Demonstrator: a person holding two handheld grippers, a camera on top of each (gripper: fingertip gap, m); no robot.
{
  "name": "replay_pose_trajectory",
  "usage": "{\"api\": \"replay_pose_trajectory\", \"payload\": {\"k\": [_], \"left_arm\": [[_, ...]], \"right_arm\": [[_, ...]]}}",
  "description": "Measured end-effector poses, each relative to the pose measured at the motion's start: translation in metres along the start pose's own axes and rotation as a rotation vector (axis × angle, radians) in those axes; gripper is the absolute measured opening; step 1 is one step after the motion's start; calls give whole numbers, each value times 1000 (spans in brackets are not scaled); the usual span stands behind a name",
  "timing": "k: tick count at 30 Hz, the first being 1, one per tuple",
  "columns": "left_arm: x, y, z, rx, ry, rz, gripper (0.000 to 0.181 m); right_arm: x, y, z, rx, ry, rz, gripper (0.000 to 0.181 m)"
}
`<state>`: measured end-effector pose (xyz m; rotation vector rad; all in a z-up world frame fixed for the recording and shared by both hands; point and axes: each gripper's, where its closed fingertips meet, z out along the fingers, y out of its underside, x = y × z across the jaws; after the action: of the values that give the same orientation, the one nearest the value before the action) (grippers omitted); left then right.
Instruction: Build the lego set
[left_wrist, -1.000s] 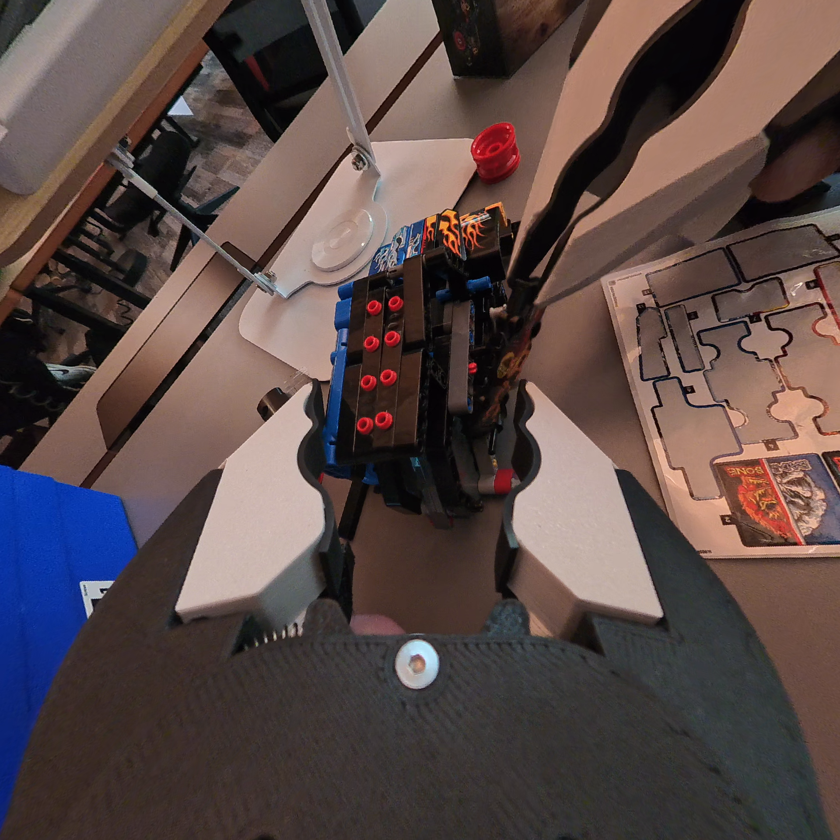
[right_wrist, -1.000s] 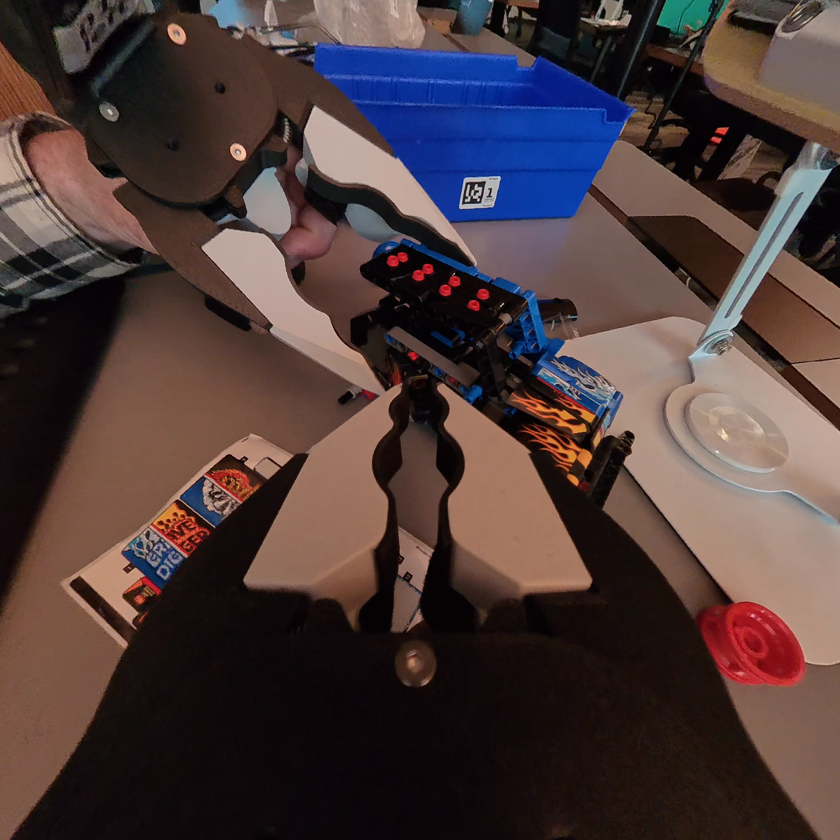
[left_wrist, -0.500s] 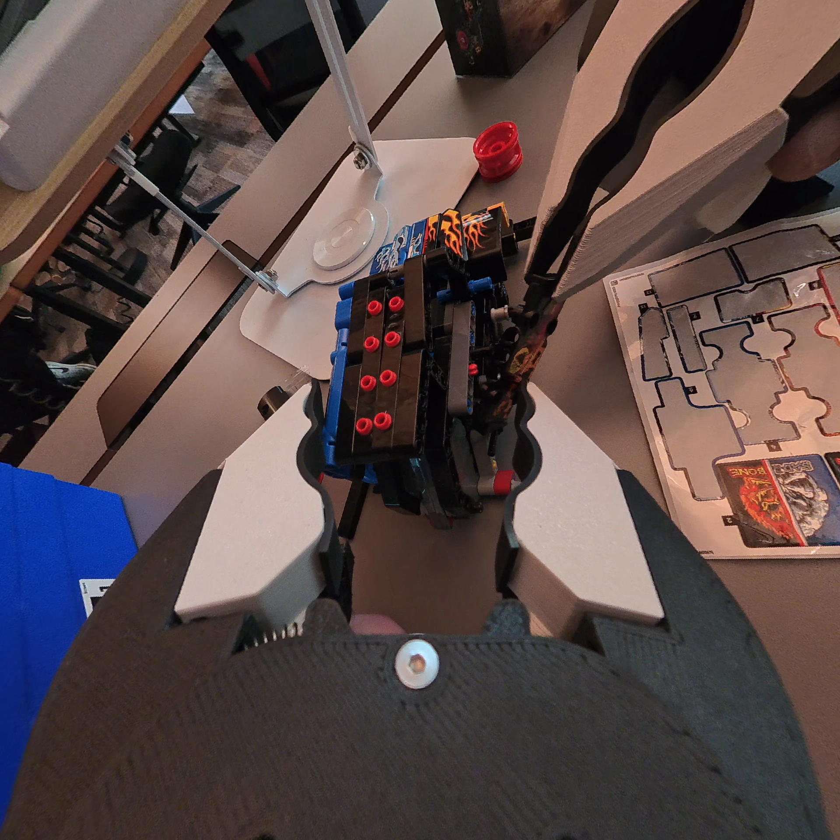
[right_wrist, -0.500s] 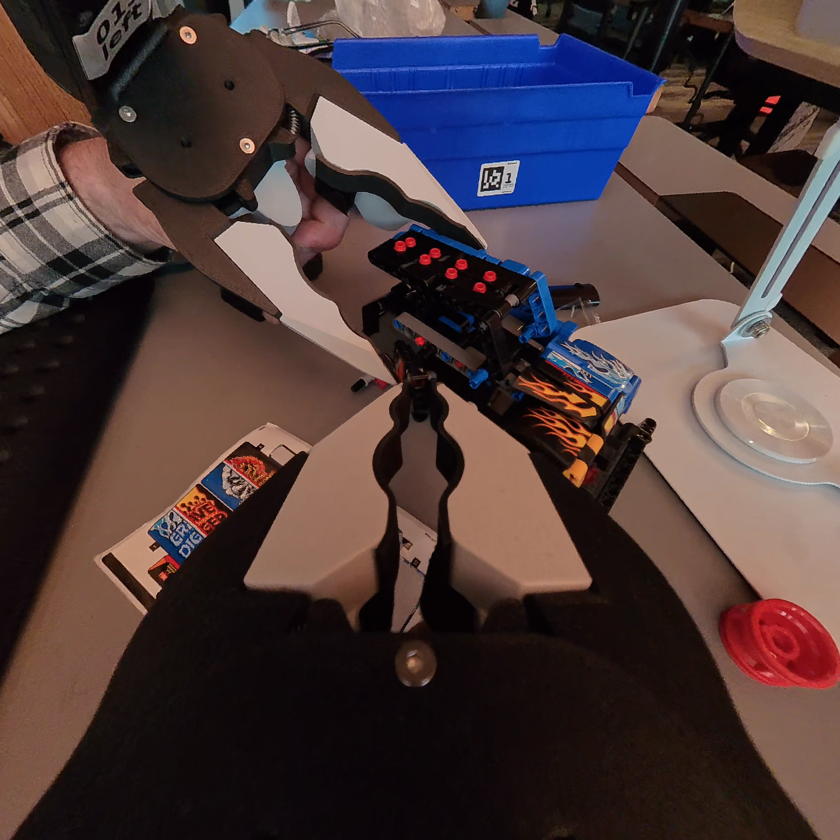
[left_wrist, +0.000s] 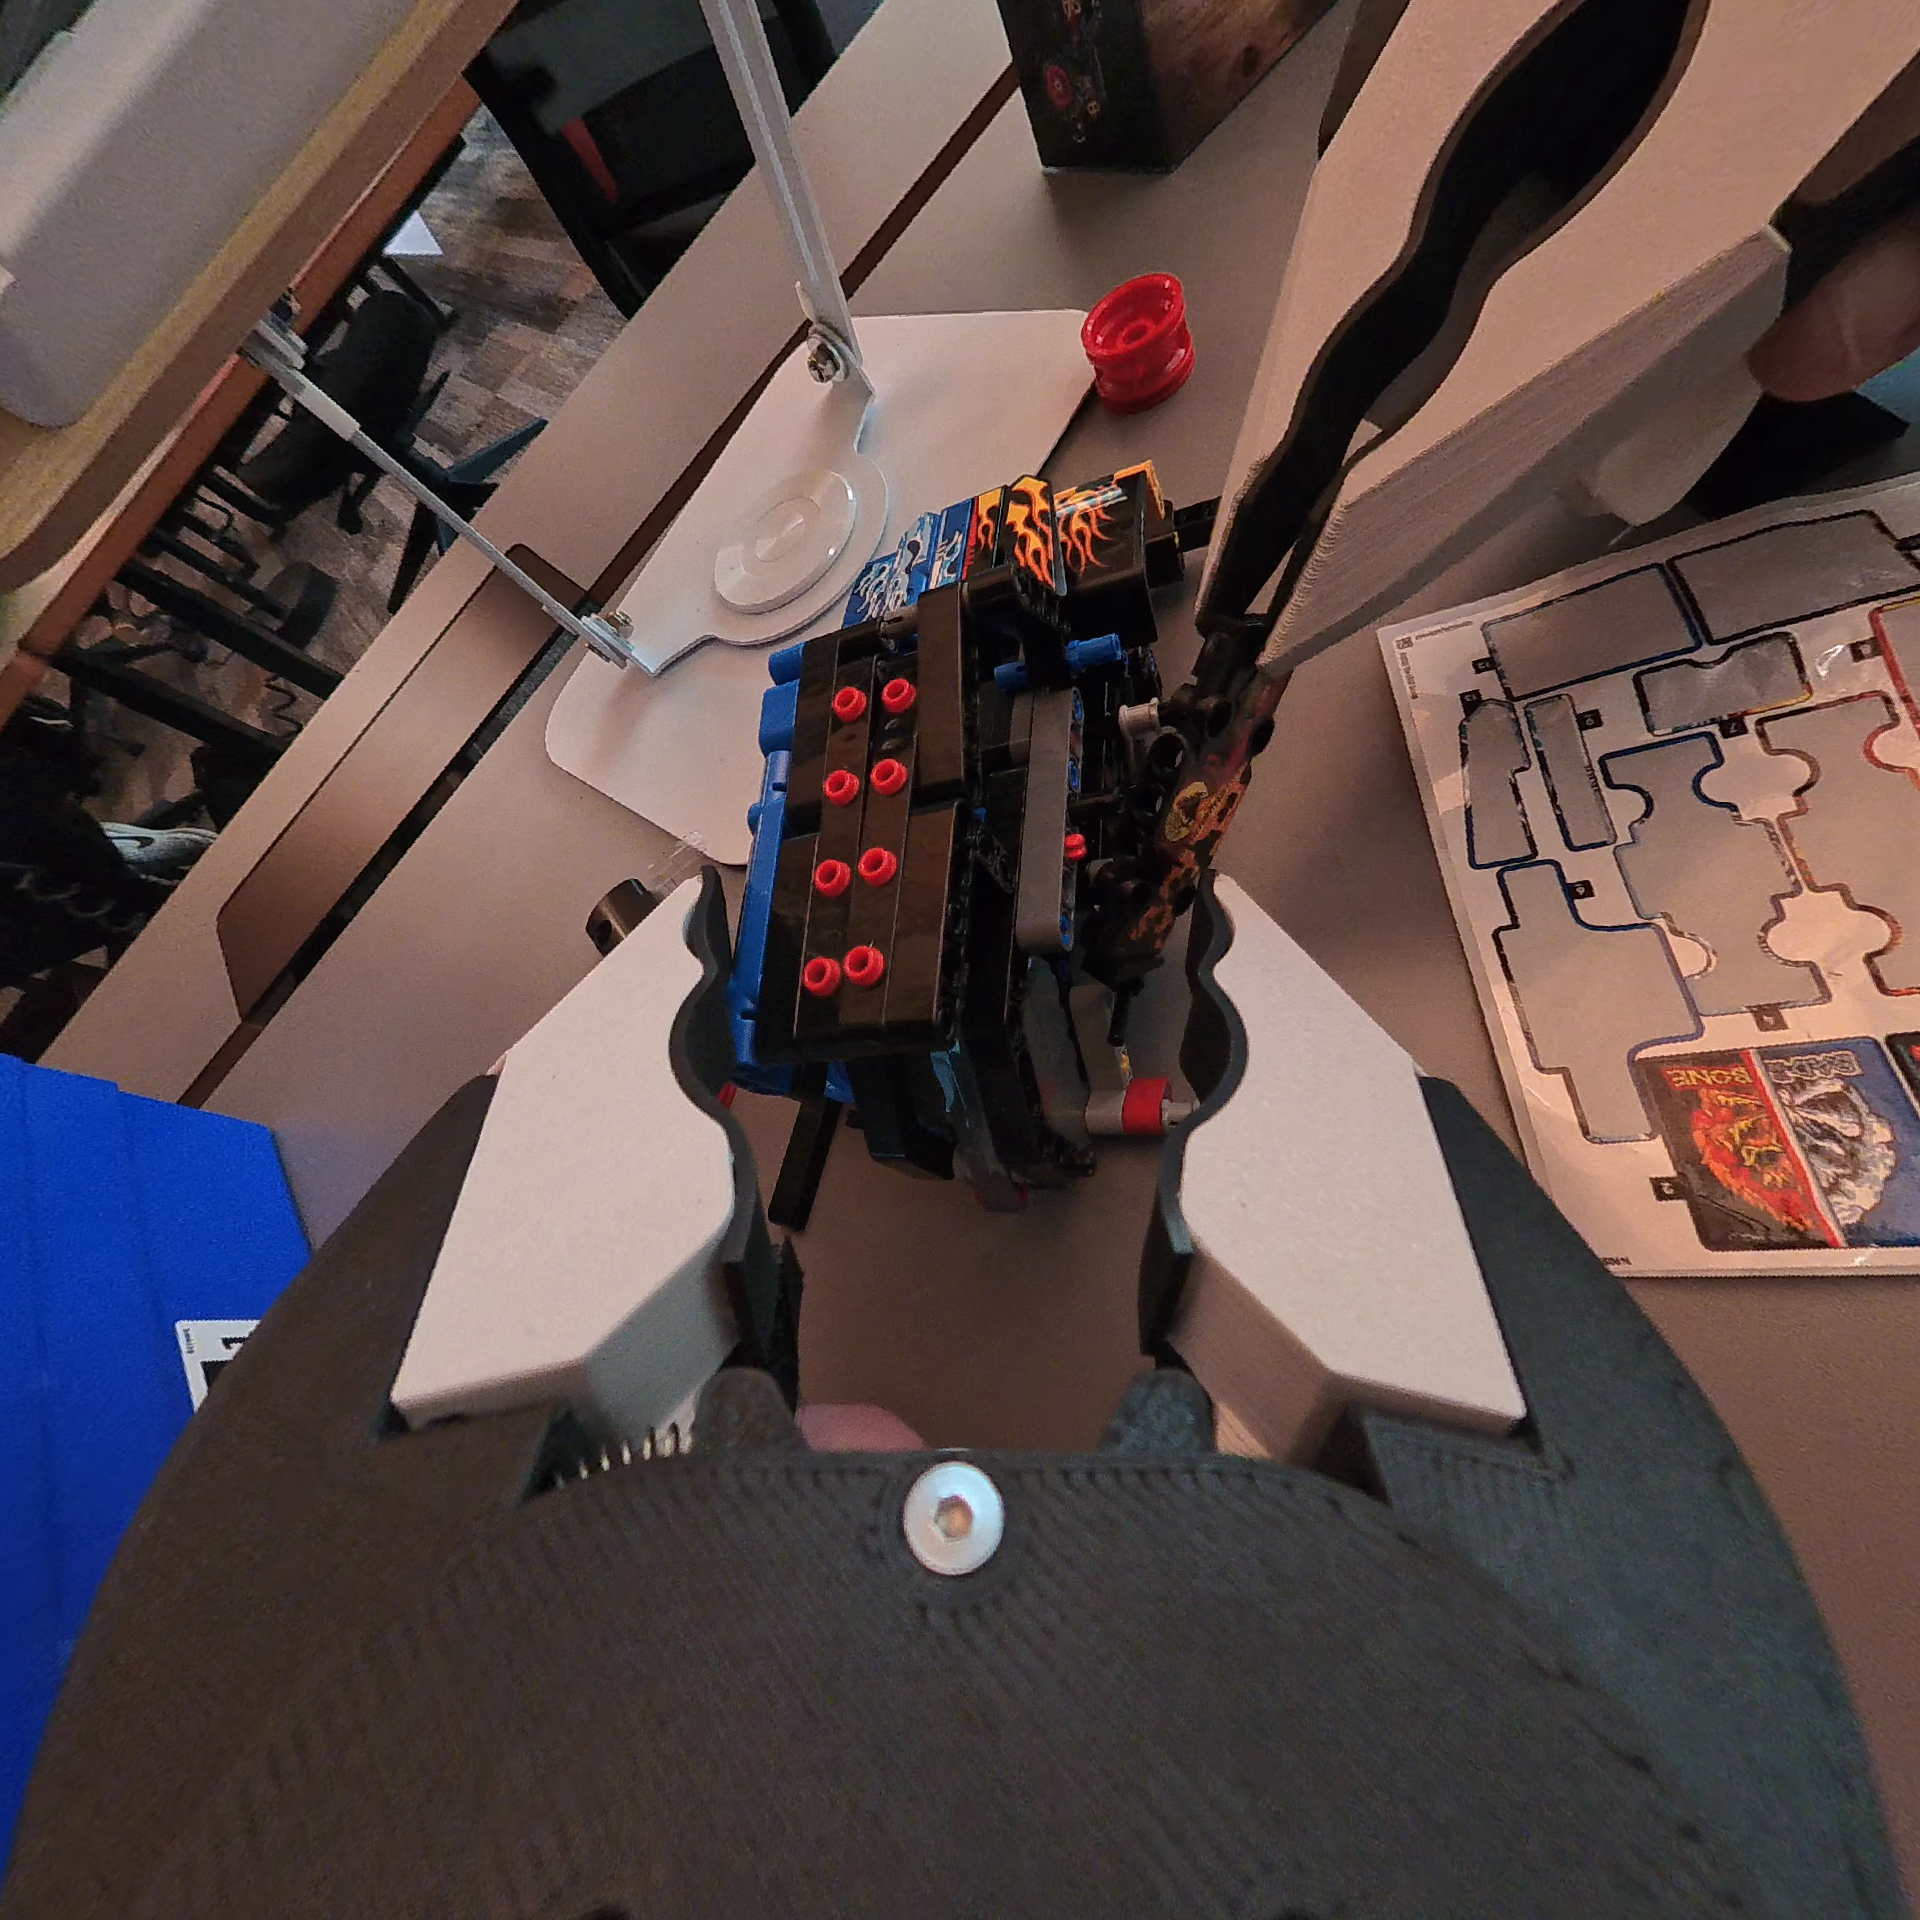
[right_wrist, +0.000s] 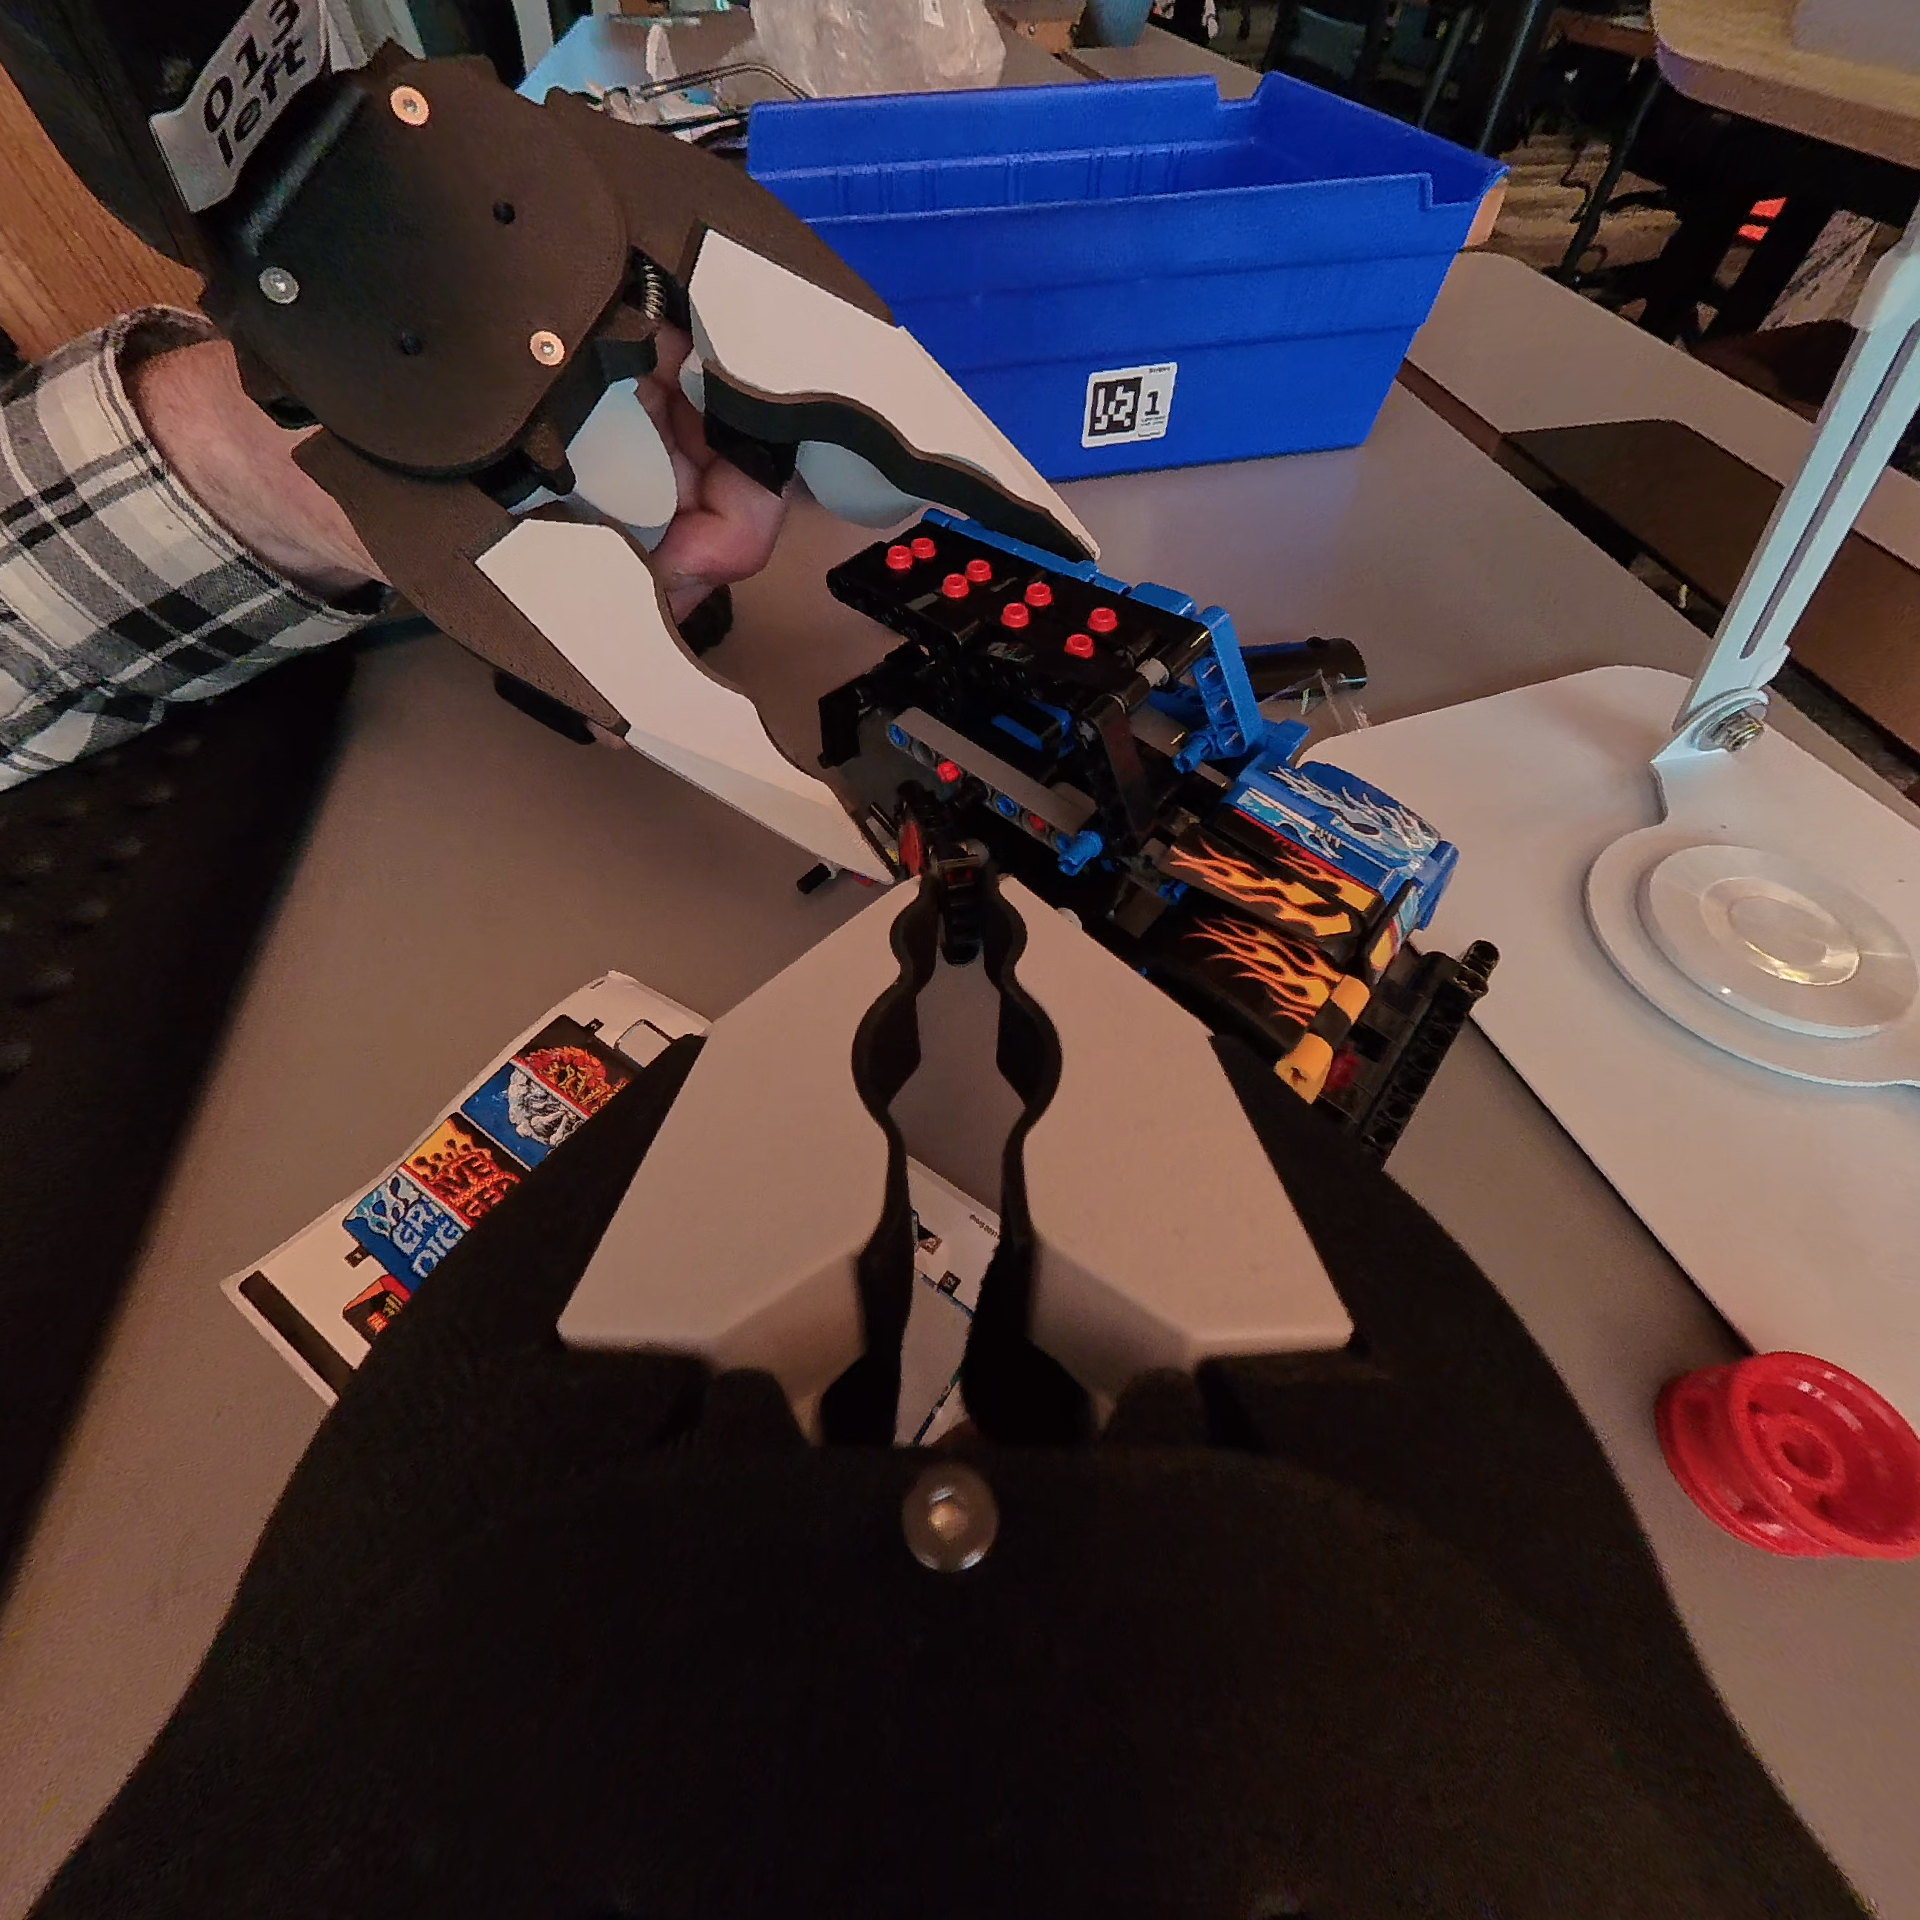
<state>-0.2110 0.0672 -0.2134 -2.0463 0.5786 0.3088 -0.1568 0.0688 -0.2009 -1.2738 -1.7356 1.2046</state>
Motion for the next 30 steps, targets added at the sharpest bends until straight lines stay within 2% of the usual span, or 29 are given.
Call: {"api": "replay_pose_trajectory", "payload": {"k": [30], "left_arm": [[0,1,0,9,0,10,91]], "right_arm": [[-1,-1,-1,32,-43,60,6]]}}
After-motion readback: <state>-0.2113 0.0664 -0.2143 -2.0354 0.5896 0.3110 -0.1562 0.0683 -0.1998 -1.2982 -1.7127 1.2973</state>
